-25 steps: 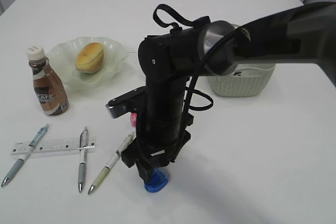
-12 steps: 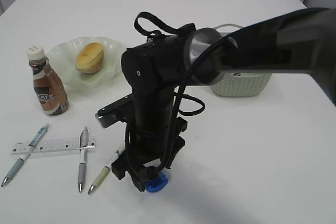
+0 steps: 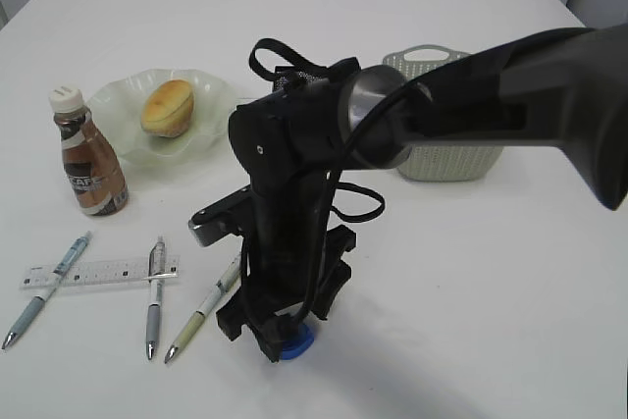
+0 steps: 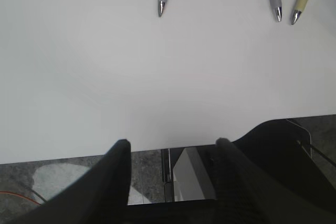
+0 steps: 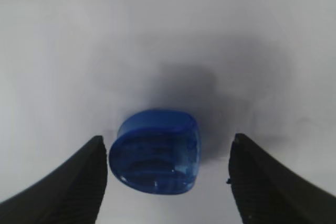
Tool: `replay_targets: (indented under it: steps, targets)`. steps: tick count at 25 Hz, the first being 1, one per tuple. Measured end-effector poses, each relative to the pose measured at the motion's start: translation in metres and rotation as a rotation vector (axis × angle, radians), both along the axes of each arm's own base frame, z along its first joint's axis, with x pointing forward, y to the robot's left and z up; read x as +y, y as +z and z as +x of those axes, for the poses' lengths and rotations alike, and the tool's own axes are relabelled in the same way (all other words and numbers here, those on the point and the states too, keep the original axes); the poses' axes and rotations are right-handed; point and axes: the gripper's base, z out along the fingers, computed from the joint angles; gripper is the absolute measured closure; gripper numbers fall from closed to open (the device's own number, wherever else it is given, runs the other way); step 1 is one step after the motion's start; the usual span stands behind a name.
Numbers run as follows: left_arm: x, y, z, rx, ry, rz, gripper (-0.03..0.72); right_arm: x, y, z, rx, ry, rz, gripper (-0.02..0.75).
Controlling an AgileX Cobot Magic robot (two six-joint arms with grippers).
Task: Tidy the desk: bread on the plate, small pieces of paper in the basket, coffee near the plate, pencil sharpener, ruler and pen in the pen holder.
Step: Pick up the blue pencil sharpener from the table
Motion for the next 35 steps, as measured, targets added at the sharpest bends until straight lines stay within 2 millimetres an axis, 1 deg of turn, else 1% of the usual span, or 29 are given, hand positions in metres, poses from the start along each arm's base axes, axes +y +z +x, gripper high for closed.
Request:
replay_targets:
  steps: [6,20,22,26,29,35]
  targets:
    - [0.0,0.0,0.0,0.0,0.0,0.0,0.317,0.0,-0.0105,-0.0002,0.02,-0.007,-0.017,0.178]
    - [0.0,0.0,0.0,0.0,0.0,0.0,0.319,0.0008,-0.0098,0.0006,0.013,-0.007,-0.01,0.18]
    - [0.0,0.0,0.0,0.0,0.0,0.0,0.322,0.0008,-0.0098,0.0007,0.012,-0.007,-0.01,0.211]
    - [0.0,0.0,0.0,0.0,0.0,0.0,0.323,0.001,-0.0098,0.0007,0.012,-0.008,-0.008,0.333]
    - [0.0,0.0,0.0,0.0,0.0,0.0,0.324,0.0012,-0.0095,0.001,0.011,-0.013,-0.007,0.356]
    - [0.0,0.0,0.0,0.0,0.0,0.0,0.326,0.0009,-0.0086,0.0003,0.023,-0.015,-0.015,0.359]
